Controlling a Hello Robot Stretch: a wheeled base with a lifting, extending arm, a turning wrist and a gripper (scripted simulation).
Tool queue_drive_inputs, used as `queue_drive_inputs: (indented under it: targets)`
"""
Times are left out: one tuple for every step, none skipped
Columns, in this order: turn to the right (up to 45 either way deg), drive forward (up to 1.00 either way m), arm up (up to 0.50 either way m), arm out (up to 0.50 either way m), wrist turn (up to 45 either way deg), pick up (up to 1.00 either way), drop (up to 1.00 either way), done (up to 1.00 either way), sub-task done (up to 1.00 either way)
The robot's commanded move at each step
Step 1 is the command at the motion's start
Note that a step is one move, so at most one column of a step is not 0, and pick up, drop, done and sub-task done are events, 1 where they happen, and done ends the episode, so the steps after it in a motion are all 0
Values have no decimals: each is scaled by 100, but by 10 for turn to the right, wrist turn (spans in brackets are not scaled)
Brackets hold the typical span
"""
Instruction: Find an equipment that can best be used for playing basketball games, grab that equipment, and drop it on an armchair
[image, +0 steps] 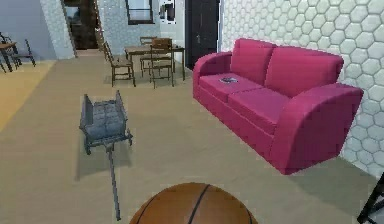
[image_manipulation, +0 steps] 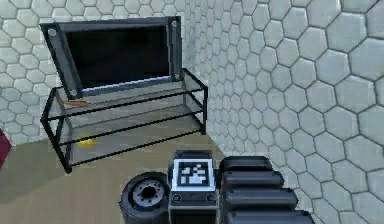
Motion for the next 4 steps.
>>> queue_drive_inputs:
  targets:
    - [0,100,0,0,0,0,0,0,0]
    - [-90,0,0,0,0,0,0,0,0]
    - [0,100,0,0,0,0,0,0,0]
    - [-150,0,0,0,0,0,0,0,0]
